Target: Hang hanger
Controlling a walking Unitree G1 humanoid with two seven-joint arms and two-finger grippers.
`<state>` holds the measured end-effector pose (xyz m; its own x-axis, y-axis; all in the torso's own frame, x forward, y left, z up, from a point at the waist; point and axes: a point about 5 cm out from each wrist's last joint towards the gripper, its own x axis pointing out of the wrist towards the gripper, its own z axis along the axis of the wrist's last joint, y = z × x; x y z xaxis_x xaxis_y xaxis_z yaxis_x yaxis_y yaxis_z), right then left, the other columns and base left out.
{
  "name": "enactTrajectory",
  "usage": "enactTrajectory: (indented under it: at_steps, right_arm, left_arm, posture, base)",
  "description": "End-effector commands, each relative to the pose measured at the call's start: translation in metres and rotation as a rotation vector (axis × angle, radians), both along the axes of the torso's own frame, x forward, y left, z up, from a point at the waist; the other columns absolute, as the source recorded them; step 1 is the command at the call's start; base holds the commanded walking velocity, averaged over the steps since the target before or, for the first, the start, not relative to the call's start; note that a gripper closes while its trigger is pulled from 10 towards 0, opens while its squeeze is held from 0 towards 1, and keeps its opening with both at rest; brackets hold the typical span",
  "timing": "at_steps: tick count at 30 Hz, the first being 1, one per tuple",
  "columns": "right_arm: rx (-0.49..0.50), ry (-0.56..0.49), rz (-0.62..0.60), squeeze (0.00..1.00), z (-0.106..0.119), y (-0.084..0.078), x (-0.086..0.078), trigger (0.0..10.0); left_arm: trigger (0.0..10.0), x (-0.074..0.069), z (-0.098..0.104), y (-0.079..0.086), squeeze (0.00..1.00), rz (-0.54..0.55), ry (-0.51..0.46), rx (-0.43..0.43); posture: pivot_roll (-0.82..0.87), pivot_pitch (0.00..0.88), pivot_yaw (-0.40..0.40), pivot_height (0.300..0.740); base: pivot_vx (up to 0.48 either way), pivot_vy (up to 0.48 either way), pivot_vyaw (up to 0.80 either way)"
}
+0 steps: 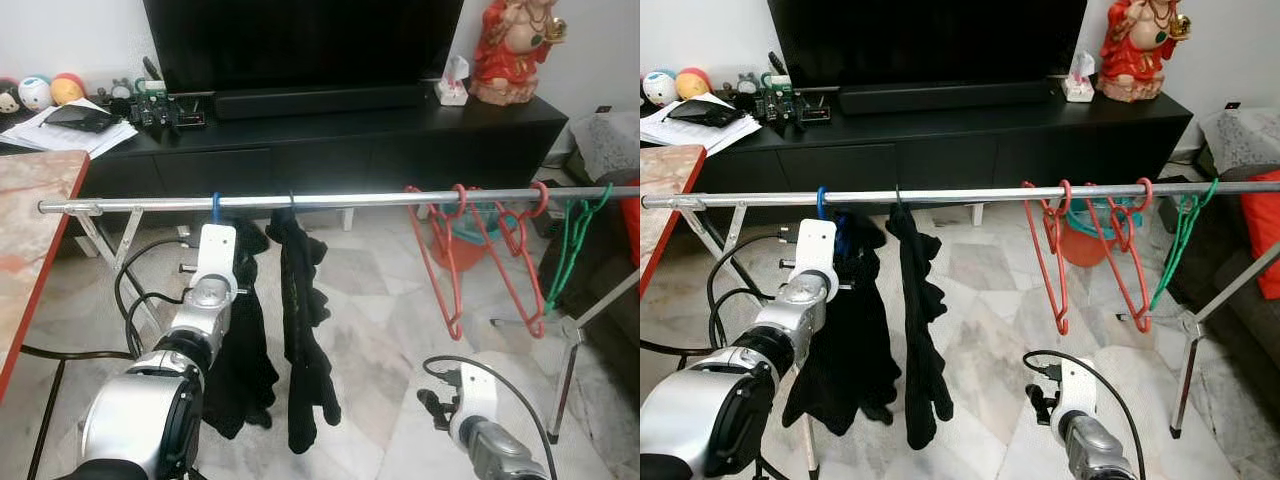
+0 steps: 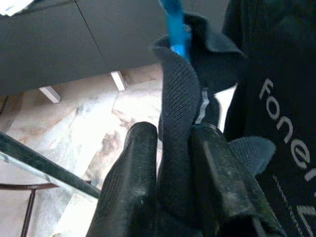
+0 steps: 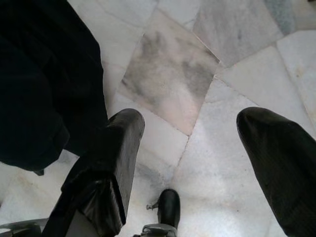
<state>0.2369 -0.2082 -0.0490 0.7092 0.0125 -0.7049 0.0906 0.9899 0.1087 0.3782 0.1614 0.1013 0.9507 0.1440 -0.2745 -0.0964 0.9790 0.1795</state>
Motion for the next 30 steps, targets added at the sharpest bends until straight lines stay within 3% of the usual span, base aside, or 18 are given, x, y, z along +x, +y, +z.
enactTrajectory:
  at_steps: [1, 8, 15, 16, 17, 18, 19, 20, 22, 23, 27, 30]
  right_arm:
    - [0.007, -0.014, 0.001, 0.00, 0.002, 0.005, 0.005, 10.0]
    - [0.021, -0.025, 0.001, 0.00, 0.003, 0.009, 0.007, 10.0]
    - [0.040, -0.059, -0.018, 0.00, 0.006, 0.006, 0.009, 10.0]
    - [0.038, -0.061, -0.020, 0.00, 0.005, 0.009, 0.009, 10.0]
    - [0.038, -0.061, -0.020, 0.00, 0.005, 0.009, 0.009, 10.0]
    - [0.037, -0.063, -0.020, 0.00, 0.005, 0.011, 0.009, 10.0]
    - [0.032, -0.068, -0.026, 0.00, 0.004, 0.013, 0.008, 10.0]
    - [0.032, -0.068, -0.026, 0.00, 0.004, 0.013, 0.008, 10.0]
    - [0.015, -0.075, -0.034, 0.00, 0.004, 0.015, 0.008, 10.0]
    - [0.015, -0.075, -0.034, 0.00, 0.004, 0.015, 0.008, 10.0]
    - [0.016, -0.088, -0.066, 0.00, 0.002, 0.011, 0.003, 10.0]
    - [0.011, -0.091, -0.076, 0.00, 0.002, 0.009, 0.002, 10.0]
  left_arm:
    - [10.0, -0.001, 0.001, 0.002, 1.00, 0.000, -0.032, -0.001]
    - [10.0, -0.005, 0.007, 0.003, 1.00, -0.016, -0.125, -0.020]
    - [10.0, -0.029, 0.016, 0.001, 1.00, -0.109, -0.267, -0.037]
    - [10.0, -0.039, 0.016, 0.001, 0.60, -0.145, -0.299, -0.025]
    - [10.0, -0.039, 0.016, 0.001, 0.60, -0.145, -0.299, -0.025]
    - [10.0, -0.046, 0.016, 0.000, 0.00, -0.169, -0.318, -0.017]
    - [10.0, -0.060, 0.009, 0.003, 0.00, -0.200, -0.323, 0.017]
    - [10.0, -0.060, 0.009, 0.003, 0.00, -0.200, -0.323, 0.017]
    - [10.0, -0.089, -0.014, 0.017, 0.00, -0.171, -0.292, 0.031]
    - [10.0, -0.089, -0.014, 0.017, 0.00, -0.171, -0.292, 0.031]
    - [10.0, -0.145, -0.061, 0.047, 0.00, -0.119, -0.138, 0.035]
    - [10.0, -0.155, -0.077, 0.055, 0.00, -0.104, -0.060, 0.043]
  posture:
    - [-0.07, 0.000, -0.029, 0.740]
    - [-0.05, 0.000, -0.031, 0.740]
    - [-0.04, 0.000, -0.027, 0.740]
    - [-0.03, 0.000, -0.025, 0.740]
    - [-0.03, 0.000, -0.025, 0.740]
    - [-0.03, 0.000, -0.025, 0.740]
    - [-0.03, 0.000, -0.018, 0.740]
    - [-0.03, 0.000, -0.018, 0.740]
    - [-0.02, 0.000, -0.014, 0.740]
    - [-0.02, 0.000, -0.014, 0.740]
    - [-0.01, 0.000, -0.011, 0.740]
    - [0.00, 0.000, -0.013, 0.740]
  base:
    - [0.000, 0.000, 0.00]
    - [0.000, 0.000, 0.00]
    - [0.000, 0.000, 0.00]
    - [0.000, 0.000, 0.00]
    - [0.000, 0.000, 0.00]
    - [0.000, 0.000, 0.00]
    - [0.000, 0.000, 0.00]
    - [0.000, 0.000, 0.00]
    - [0.000, 0.000, 0.00]
    - [0.000, 0.000, 0.00]
    - [0.000, 0.000, 0.00]
    - [0.000, 0.000, 0.00]
